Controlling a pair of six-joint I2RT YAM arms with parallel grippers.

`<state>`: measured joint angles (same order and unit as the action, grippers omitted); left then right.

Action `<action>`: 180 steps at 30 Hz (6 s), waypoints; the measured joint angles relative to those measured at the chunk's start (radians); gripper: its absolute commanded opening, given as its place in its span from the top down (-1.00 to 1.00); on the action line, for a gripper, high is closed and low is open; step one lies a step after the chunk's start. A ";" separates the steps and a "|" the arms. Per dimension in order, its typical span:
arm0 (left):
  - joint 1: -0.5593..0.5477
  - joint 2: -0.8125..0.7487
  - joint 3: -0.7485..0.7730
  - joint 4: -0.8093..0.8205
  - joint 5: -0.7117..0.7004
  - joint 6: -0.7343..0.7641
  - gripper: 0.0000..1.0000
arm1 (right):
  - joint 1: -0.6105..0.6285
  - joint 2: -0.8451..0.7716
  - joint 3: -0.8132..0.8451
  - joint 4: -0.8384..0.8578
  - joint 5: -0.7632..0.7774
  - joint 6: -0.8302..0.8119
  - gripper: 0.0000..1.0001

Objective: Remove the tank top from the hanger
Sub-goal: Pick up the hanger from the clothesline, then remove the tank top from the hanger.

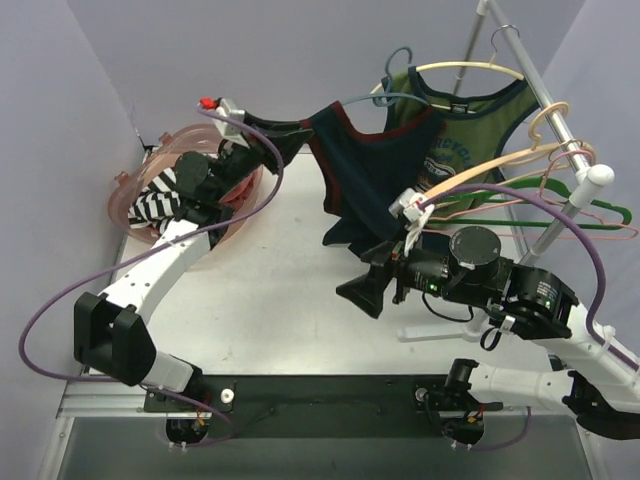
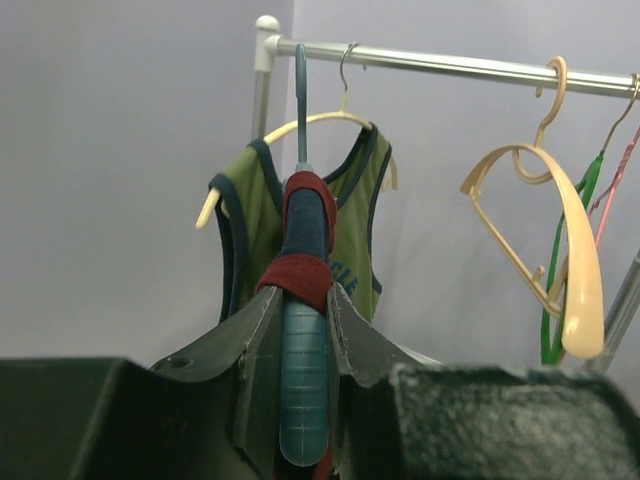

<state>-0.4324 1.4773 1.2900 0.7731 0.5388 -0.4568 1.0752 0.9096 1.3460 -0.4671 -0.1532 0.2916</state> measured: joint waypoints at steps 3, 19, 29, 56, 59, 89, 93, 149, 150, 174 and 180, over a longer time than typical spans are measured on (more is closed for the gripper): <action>0.040 -0.082 -0.121 0.017 0.010 -0.017 1.00 | 0.000 0.068 0.100 0.023 0.085 -0.007 -0.62; 0.089 -0.666 -0.455 -0.147 0.037 -0.022 1.00 | -0.237 0.414 0.375 0.212 0.337 -0.007 0.03; 0.092 -0.756 -0.534 -0.202 0.027 -0.041 1.00 | -0.243 0.357 0.196 0.399 0.322 0.027 0.04; 0.094 -0.806 -0.589 -0.117 0.038 -0.217 1.00 | -0.259 0.359 0.161 0.463 0.354 0.072 0.31; 0.094 -0.803 -0.592 -0.091 0.038 -0.240 1.00 | -0.257 0.367 0.161 0.462 0.331 0.079 0.50; 0.094 -0.831 -0.645 0.034 0.035 -0.341 -0.10 | -0.270 0.291 0.021 0.649 0.235 0.059 1.00; 0.094 -0.903 -0.645 -0.087 0.017 -0.246 -0.20 | -0.272 0.291 0.068 0.600 0.260 0.039 1.00; 0.026 -1.035 -0.762 -0.338 -0.194 -0.060 1.00 | -0.311 0.264 0.150 0.434 0.344 -0.018 1.00; 0.026 -1.051 -0.762 -0.361 -0.218 -0.057 1.00 | -0.317 0.268 0.157 0.428 0.339 -0.013 1.00; 0.028 -1.051 -0.641 -0.634 -0.288 0.033 -0.51 | -0.398 0.306 0.203 0.383 0.227 0.031 1.00; 0.028 -0.985 -0.472 -0.716 -0.159 0.106 -0.40 | -0.356 0.318 0.199 0.379 0.247 -0.011 1.00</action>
<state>-0.4042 0.4923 0.8181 0.0574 0.3801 -0.3504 0.7193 1.2274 1.5452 -0.0883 0.0937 0.2806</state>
